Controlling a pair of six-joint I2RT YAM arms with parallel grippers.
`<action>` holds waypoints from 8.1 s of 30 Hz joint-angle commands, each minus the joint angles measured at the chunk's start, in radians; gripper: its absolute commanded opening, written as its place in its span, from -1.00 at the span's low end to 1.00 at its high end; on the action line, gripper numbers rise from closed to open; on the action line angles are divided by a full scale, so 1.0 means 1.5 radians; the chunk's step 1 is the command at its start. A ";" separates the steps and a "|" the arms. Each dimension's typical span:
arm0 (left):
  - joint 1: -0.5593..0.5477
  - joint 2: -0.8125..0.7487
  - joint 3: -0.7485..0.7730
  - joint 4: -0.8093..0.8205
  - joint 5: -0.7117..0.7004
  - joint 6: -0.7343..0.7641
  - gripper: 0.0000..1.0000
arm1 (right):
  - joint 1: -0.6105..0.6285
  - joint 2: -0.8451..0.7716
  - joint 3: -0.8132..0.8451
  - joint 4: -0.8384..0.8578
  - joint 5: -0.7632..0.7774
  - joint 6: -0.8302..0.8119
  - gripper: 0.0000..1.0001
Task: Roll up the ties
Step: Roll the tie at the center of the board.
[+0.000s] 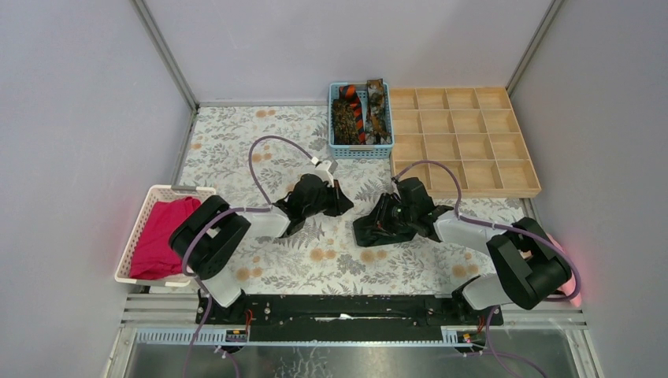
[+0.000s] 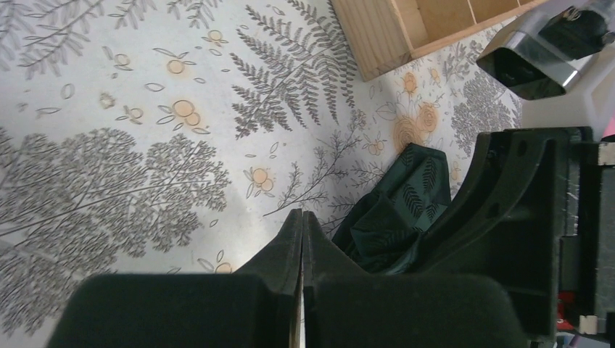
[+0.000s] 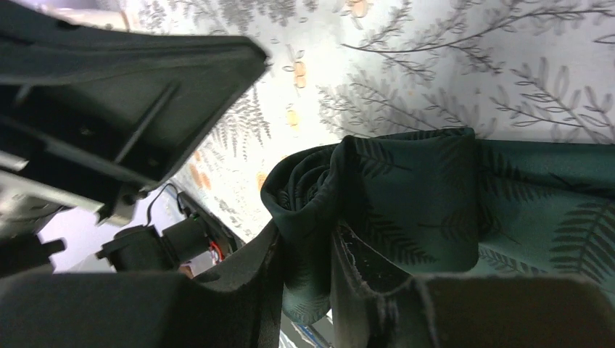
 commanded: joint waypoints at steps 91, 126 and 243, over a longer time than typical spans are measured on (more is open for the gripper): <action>0.032 0.323 0.367 -0.247 0.573 0.256 -1.00 | -0.050 -0.100 0.023 -0.360 0.304 -0.074 -0.04; -0.081 0.170 0.301 -0.237 0.404 0.199 -1.00 | -0.051 -0.101 0.039 -0.385 0.366 -0.092 -0.37; -0.112 0.335 0.537 -0.323 0.360 0.179 -1.00 | -0.041 -0.274 0.064 -0.549 0.400 -0.133 -0.77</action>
